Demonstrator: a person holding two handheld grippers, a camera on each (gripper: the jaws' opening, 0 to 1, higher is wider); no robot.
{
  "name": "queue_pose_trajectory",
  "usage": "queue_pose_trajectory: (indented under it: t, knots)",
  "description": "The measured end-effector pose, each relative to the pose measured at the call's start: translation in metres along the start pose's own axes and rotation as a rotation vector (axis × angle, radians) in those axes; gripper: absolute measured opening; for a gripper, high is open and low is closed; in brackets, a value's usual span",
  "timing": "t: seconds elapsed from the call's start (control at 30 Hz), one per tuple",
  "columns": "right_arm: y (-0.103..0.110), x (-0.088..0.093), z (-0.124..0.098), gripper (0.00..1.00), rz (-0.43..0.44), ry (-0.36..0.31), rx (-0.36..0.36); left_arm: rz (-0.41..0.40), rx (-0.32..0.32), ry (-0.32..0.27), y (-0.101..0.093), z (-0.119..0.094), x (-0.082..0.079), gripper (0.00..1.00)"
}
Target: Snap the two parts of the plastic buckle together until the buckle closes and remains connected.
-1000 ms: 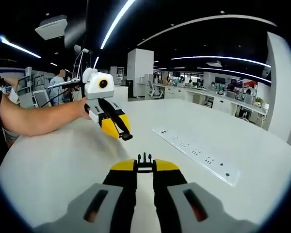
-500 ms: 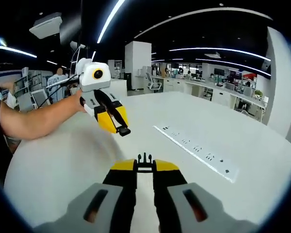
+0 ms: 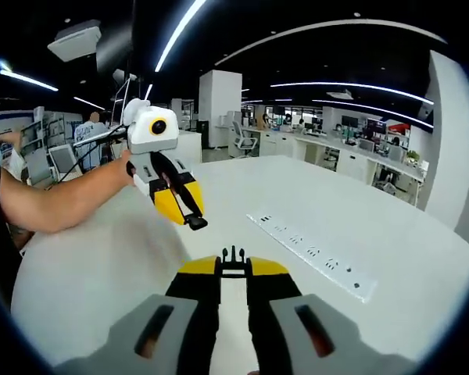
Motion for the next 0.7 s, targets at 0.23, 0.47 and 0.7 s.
queue_pose_trajectory:
  t: [0.23, 0.47, 0.7]
  knots:
    - [0.003, -0.001, 0.001, 0.11, -0.02, 0.017, -0.008, 0.02, 0.012, 0.002, -0.01, 0.0, -0.004, 0.1]
    - [0.009, -0.008, -0.002, 0.11, -0.035, 0.007, -0.014, 0.024, -0.007, 0.014, -0.006, -0.003, -0.001, 0.1]
    - [0.012, -0.012, -0.004, 0.11, -0.036, 0.004, -0.014, 0.046, -0.023, -0.005, -0.008, -0.009, -0.01, 0.1]
Point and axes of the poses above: the point that each gripper's makers call its tool centre point, and the gripper's own axes: z roughly forward along the fingers, y roughly to its left, x roughly out of its underside, the point moved 2 cm from there along -z, roughly backward along the fingers, and after that the axes turned 3 degrees about -y, right-handed, at the moved point
